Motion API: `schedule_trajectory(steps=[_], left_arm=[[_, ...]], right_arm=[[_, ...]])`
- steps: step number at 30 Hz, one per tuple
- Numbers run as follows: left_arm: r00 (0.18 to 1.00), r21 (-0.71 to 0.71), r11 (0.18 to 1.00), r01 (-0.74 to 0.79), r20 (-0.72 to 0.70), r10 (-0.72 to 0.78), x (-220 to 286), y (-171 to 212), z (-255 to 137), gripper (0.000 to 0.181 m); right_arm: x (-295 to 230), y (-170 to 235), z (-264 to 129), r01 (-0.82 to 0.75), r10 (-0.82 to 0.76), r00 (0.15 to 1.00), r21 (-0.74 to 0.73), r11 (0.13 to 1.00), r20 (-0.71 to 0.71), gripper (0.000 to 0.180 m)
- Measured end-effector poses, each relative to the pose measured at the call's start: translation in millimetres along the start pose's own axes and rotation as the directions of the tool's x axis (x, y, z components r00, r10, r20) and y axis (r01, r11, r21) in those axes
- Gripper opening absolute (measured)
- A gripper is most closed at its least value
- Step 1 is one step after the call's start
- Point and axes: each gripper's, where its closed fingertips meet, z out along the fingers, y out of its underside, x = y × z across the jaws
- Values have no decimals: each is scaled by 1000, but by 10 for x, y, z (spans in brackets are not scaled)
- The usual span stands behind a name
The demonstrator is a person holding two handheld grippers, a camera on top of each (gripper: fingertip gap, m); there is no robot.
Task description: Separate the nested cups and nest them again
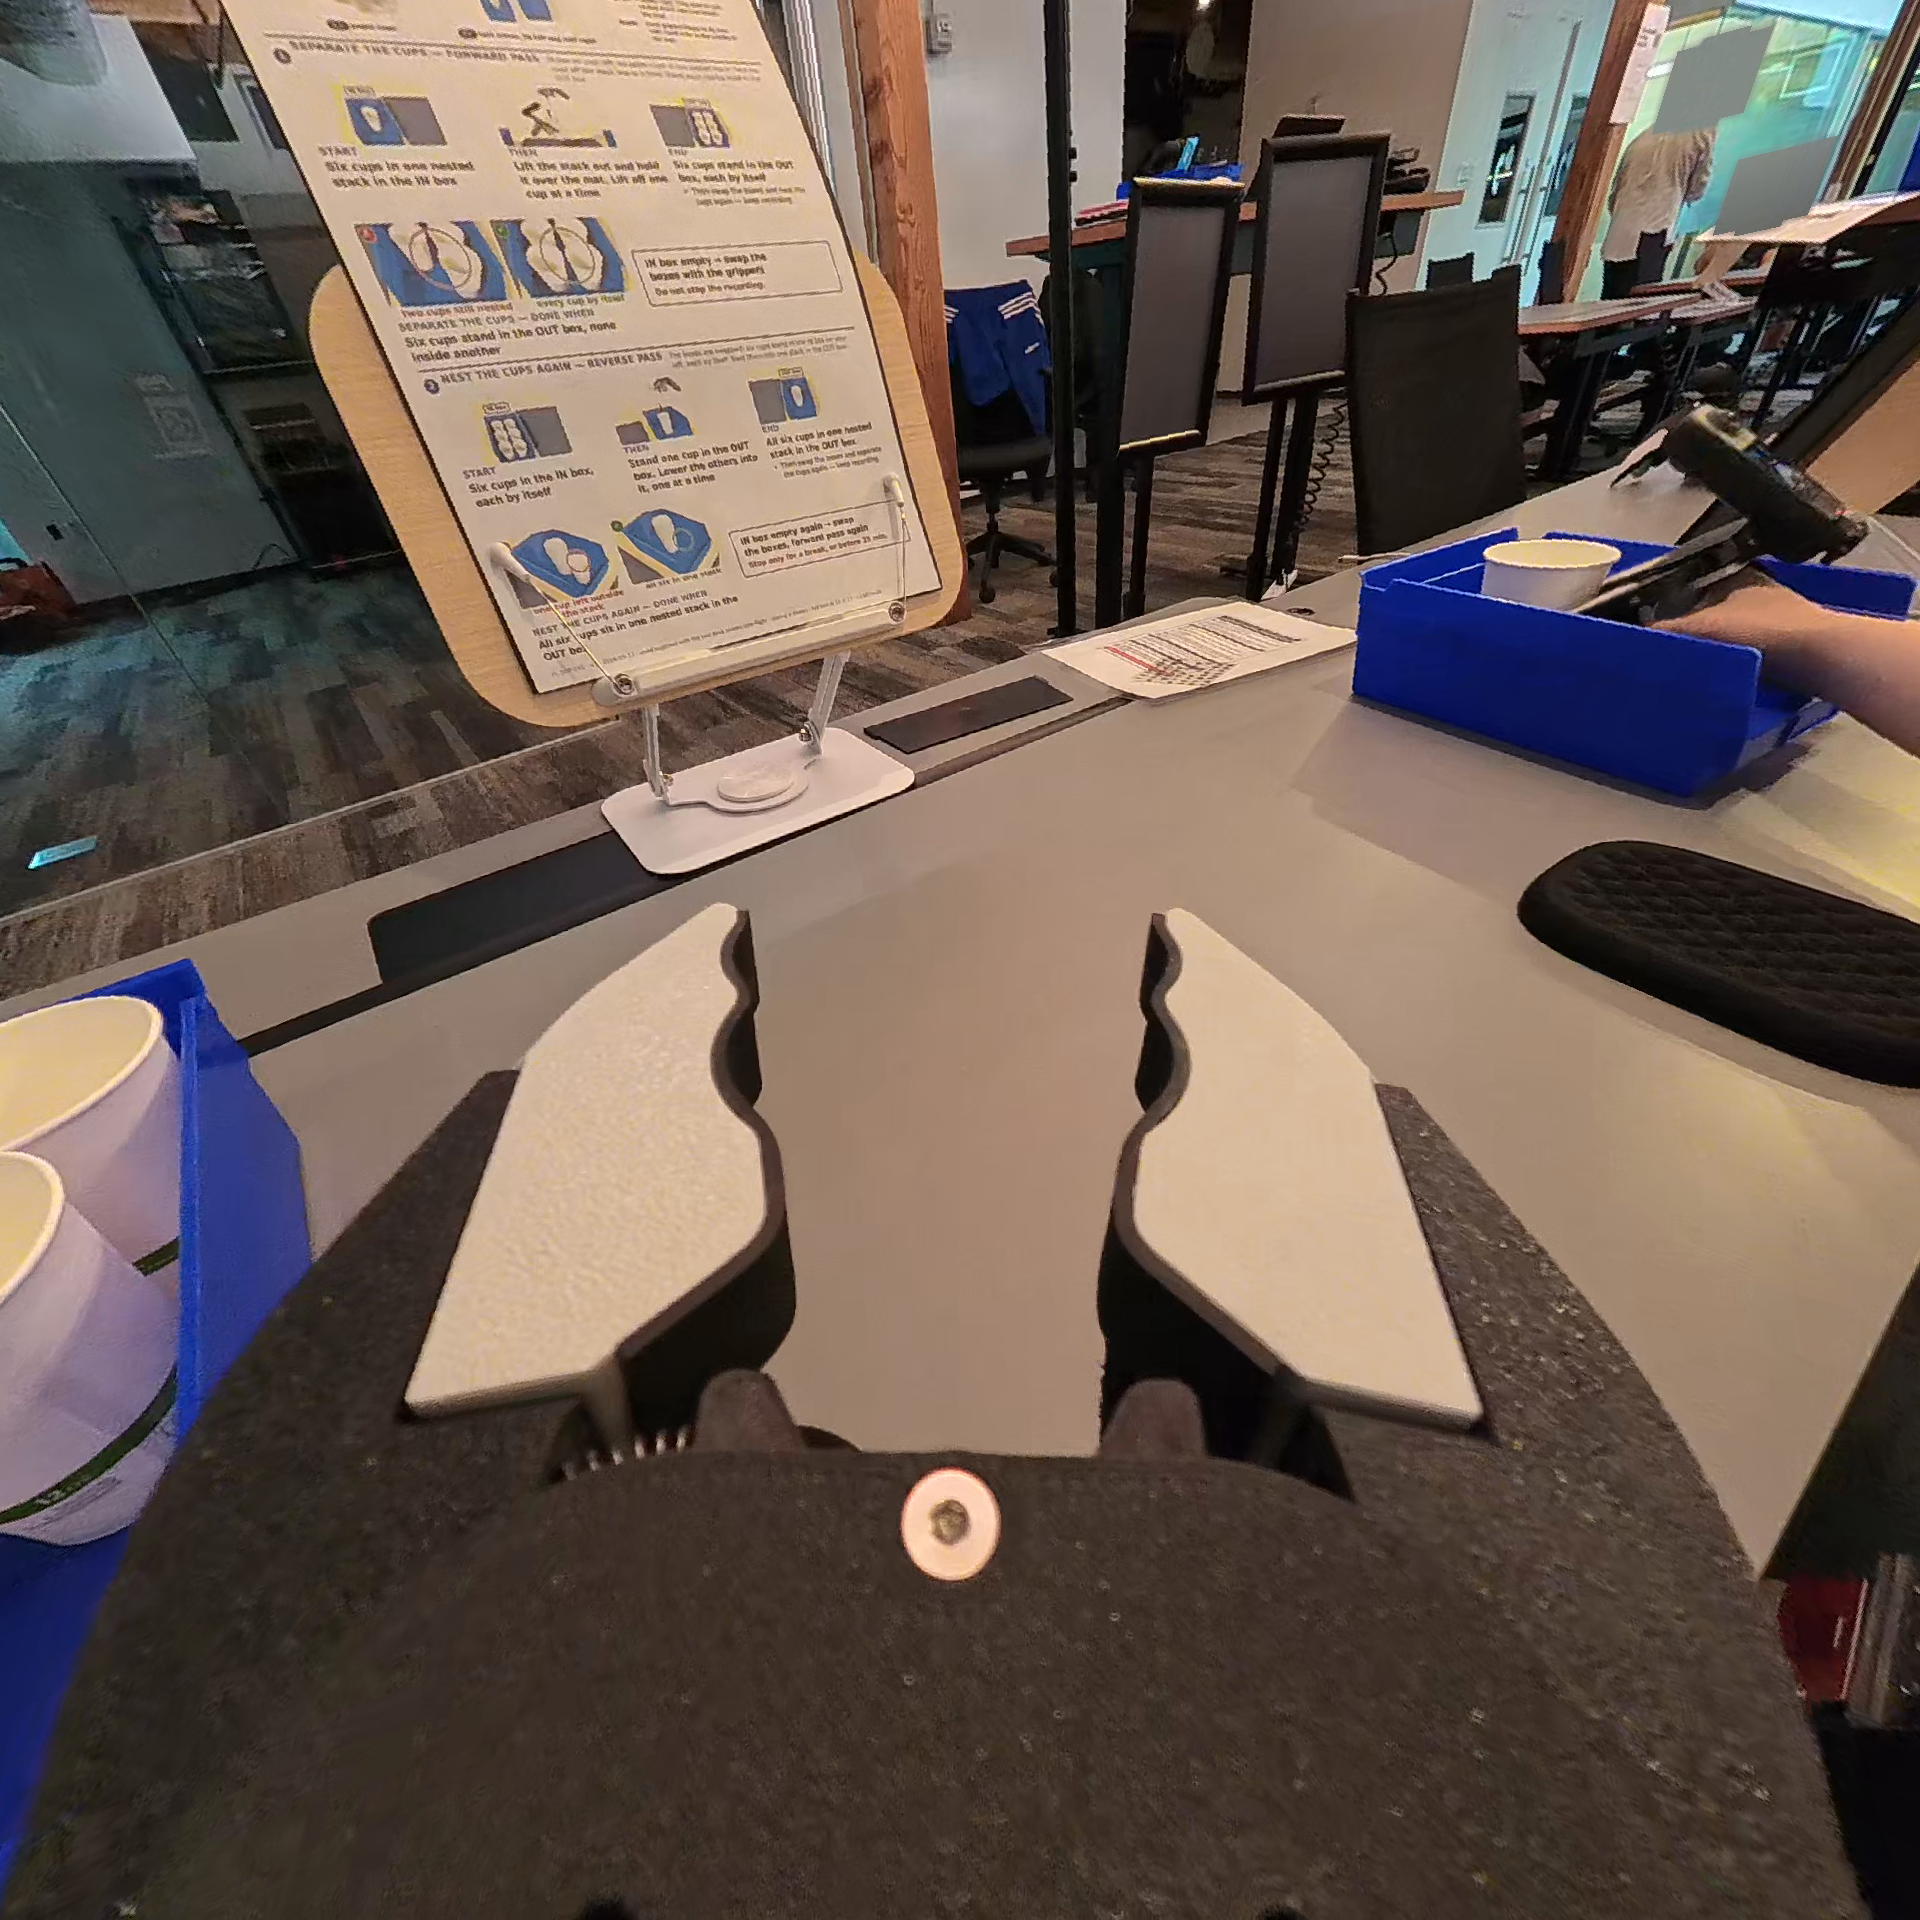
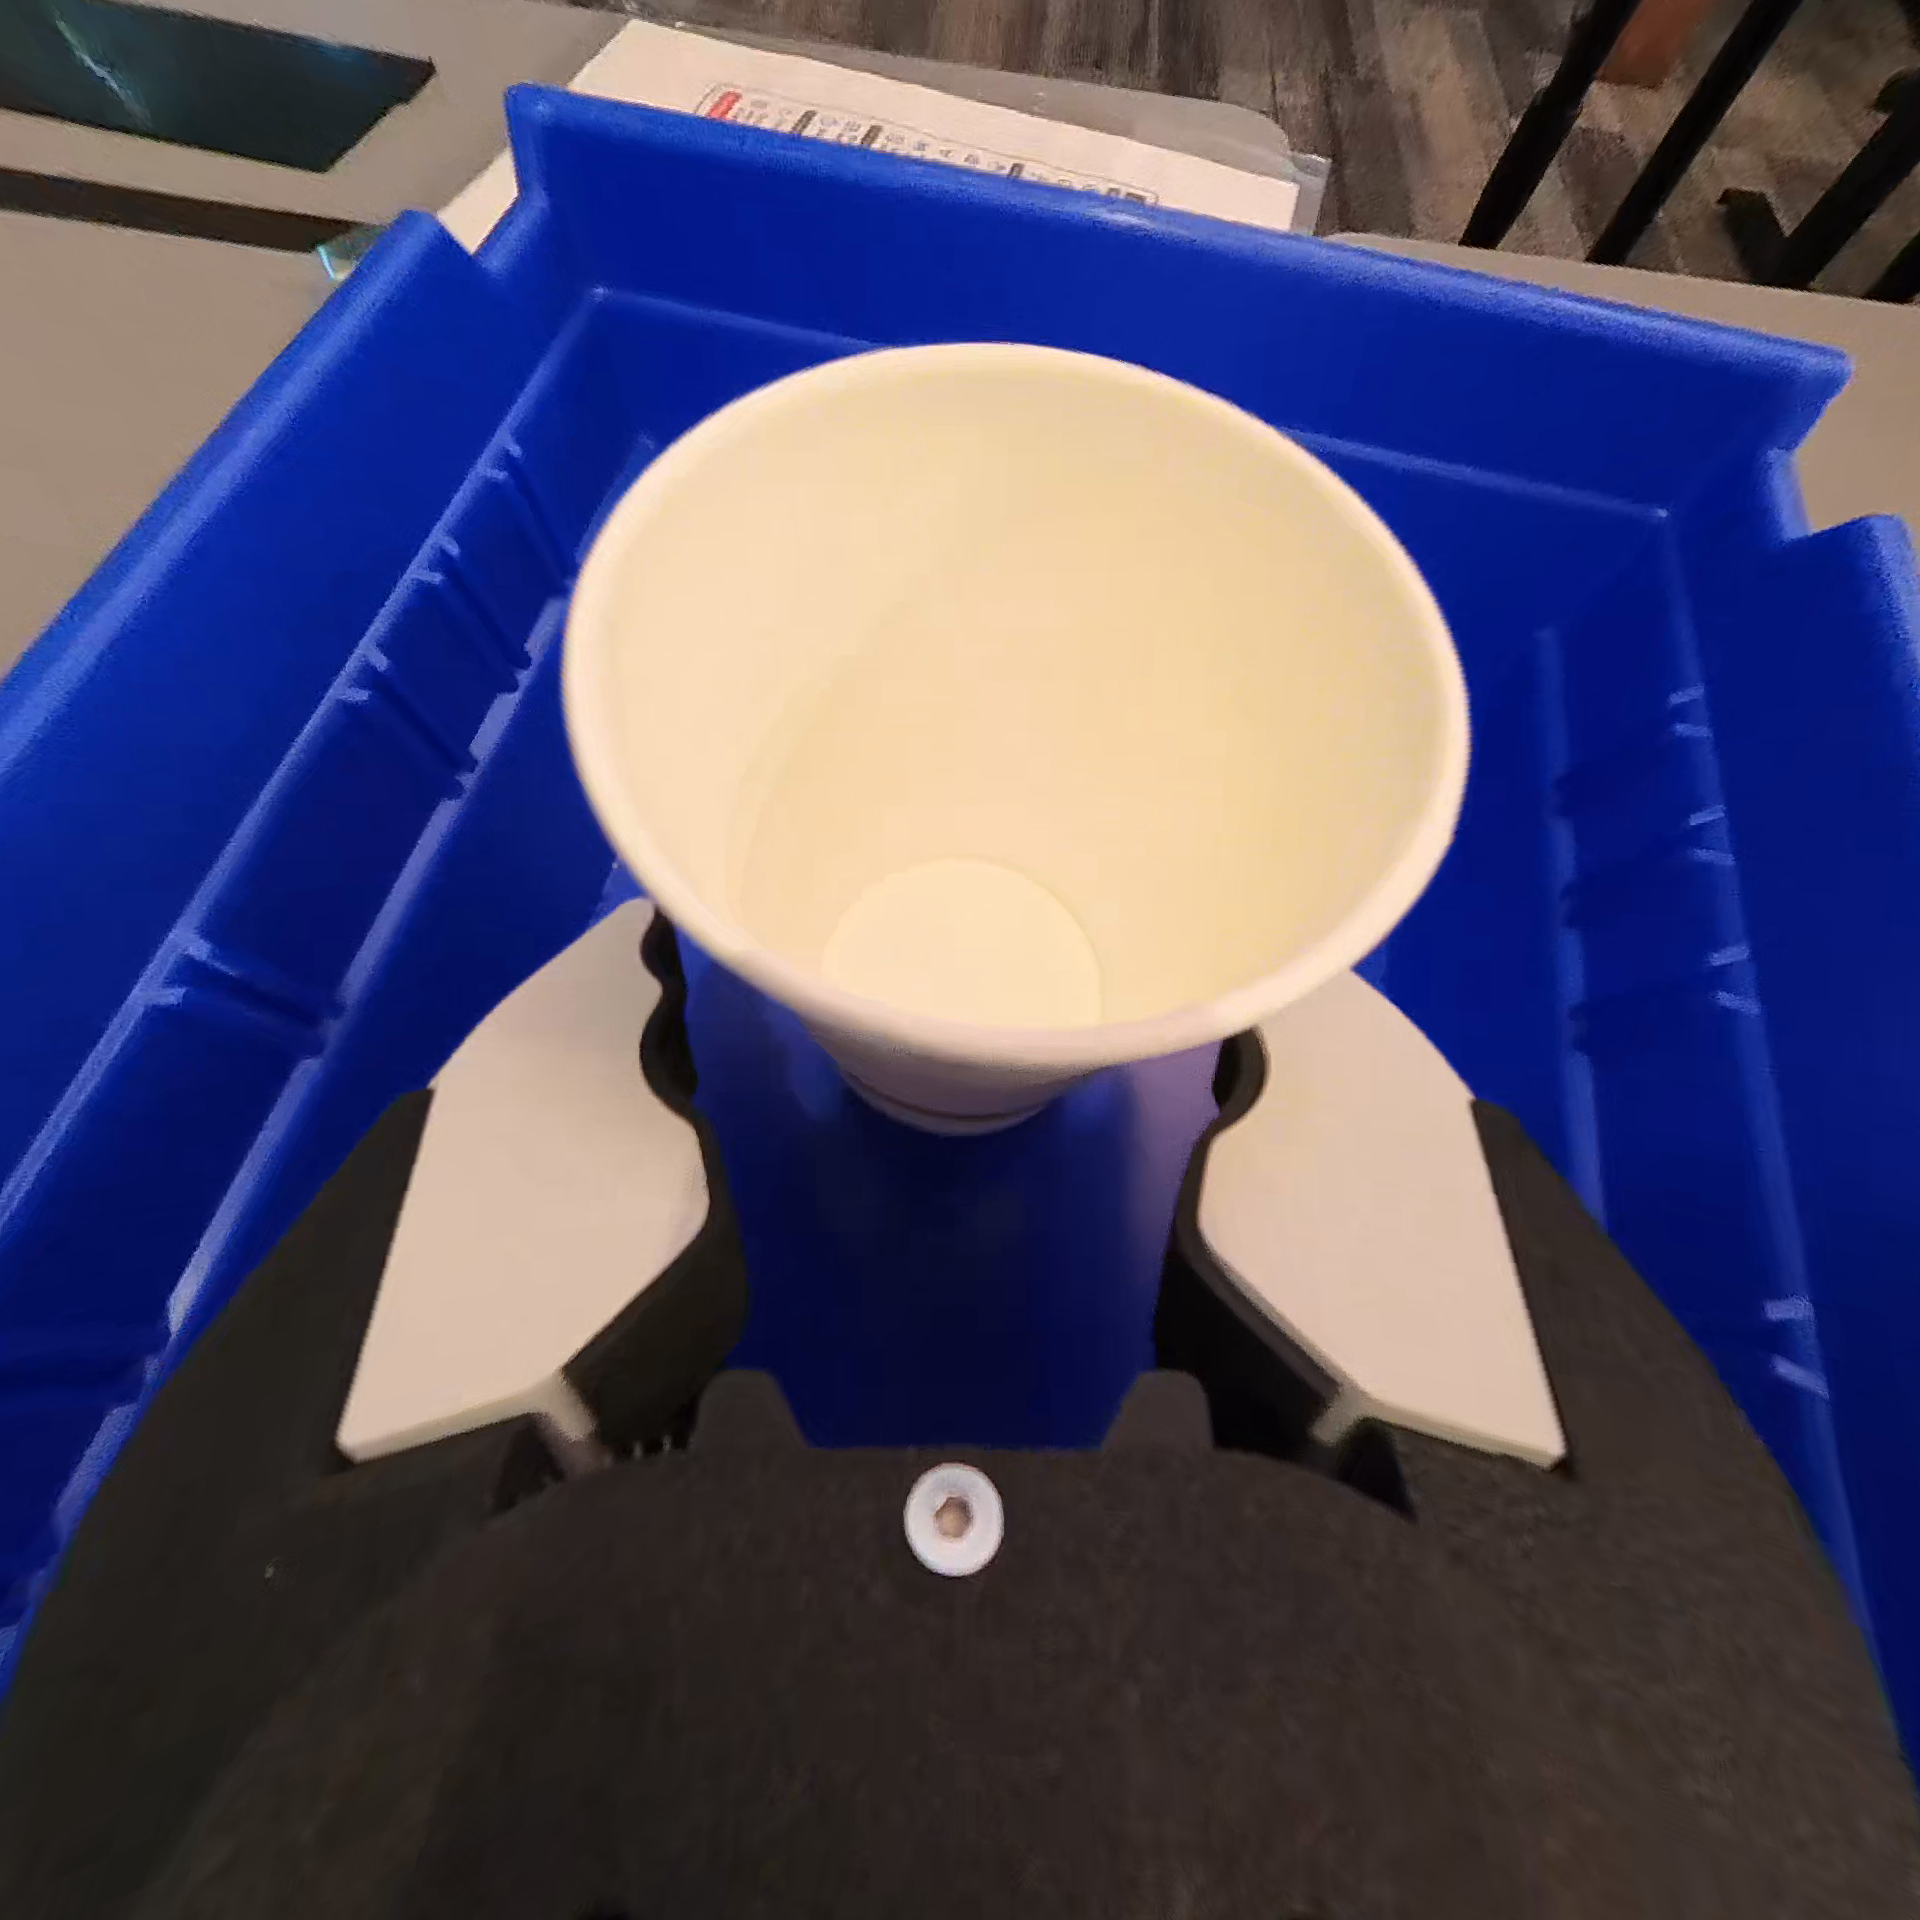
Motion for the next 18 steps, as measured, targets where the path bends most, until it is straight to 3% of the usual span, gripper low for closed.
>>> schedule_trajectory(steps=[4, 7, 11, 15, 18], left_arm=[[1000, -18, 1000, -8, 2, 8, 17, 13, -78, 73], [1000, -34, 999, -18, 1, 18, 44, 26, -135, 73], [999, -55, 998, -34, -9, 34, 119, 54, -162, 74], [998, -75, 996, -54, -30, 52, 215, 70, -119, 73], [997, -93, 993, -68, -39, 65, 268, 87, -77, 74]], right_arm=[[12, -96, -215, 91, -90, 993, 5, 996, -77, 102], [66, -32, -507, 160, -169, 978, -83, 984, -125, 106], [-14, 137, -991, 256, -264, 964, -205, 945, -16, 94], [449, -43, -1312, 168, -194, 972, -188, 968, -133, 71], [819, 181, -1286, 31, -101, 981, -380, 924, -167, 60]])
